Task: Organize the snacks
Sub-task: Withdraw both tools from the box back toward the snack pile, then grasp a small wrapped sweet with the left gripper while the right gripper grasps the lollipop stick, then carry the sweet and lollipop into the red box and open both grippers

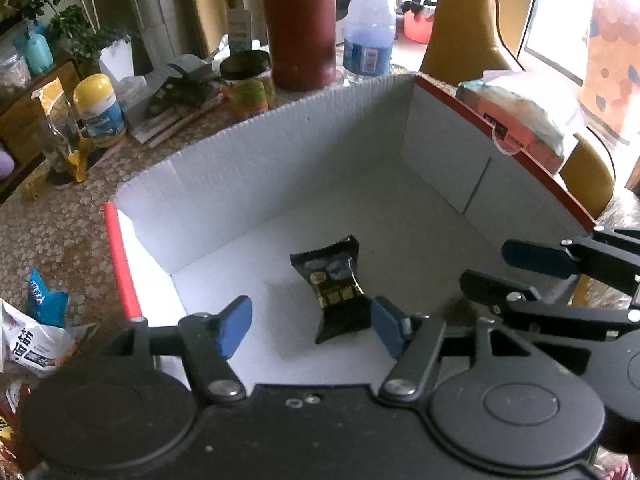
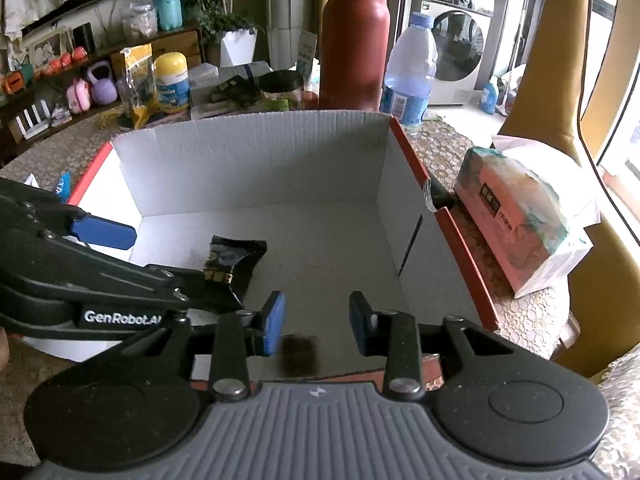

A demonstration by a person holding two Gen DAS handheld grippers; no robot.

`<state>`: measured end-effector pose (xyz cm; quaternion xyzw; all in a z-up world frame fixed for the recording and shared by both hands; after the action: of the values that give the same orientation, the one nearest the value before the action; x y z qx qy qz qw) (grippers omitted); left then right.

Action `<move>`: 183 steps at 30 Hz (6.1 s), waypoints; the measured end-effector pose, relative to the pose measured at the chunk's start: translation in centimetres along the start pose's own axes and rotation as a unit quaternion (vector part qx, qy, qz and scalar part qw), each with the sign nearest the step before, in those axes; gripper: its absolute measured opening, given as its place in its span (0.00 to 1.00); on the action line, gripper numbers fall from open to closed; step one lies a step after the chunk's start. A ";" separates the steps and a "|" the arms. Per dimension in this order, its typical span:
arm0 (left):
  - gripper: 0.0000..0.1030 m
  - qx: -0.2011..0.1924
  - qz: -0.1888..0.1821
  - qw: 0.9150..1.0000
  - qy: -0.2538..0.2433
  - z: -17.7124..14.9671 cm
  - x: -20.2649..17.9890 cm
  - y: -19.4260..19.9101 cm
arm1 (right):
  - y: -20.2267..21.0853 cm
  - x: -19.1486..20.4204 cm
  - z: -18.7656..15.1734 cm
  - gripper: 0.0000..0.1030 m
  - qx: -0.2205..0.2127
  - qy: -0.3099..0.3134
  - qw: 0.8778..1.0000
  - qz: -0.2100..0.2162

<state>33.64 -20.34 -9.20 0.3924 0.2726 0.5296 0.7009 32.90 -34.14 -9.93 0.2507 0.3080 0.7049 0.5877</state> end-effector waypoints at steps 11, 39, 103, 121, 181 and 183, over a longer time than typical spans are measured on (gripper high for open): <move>0.74 -0.040 0.001 0.999 0.025 -1.2 2.0 4.3 | 4.1 1.5 -0.1 0.54 -0.030 0.009 0.999 0.006; 0.84 -0.141 0.013 0.989 0.045 -9.8 8.2 18.9 | 15.5 9.7 -2.1 0.74 -0.109 0.027 0.990 0.082; 0.87 -0.093 0.094 0.981 0.144 -32.7 23.9 14.4 | 3.1 32.5 -10.9 0.81 0.057 0.090 0.981 0.165; 0.51 -0.101 0.074 0.989 0.075 -32.2 23.1 12.8 | 2.2 34.2 -10.9 0.42 0.053 0.124 0.978 0.162; 0.24 -0.159 0.035 0.984 0.076 -26.1 19.1 19.5 | 9.3 24.7 -5.1 0.10 -0.074 0.036 0.980 0.182; 0.24 -0.166 0.032 0.983 0.068 -24.5 18.6 19.7 | 9.7 23.8 -4.4 0.10 -0.081 0.033 0.980 0.178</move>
<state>9.05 6.43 -5.37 0.2419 0.2155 0.6148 0.7190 18.86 -12.49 -6.11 0.2298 0.2194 0.8287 0.4607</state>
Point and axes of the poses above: each gripper's, at about its wrist camera, not at the fingertips, and y roughly against the way its jaws point, x to its left, z to its top, the point moved 1 cm from there along -y, roughly the way its jaws point
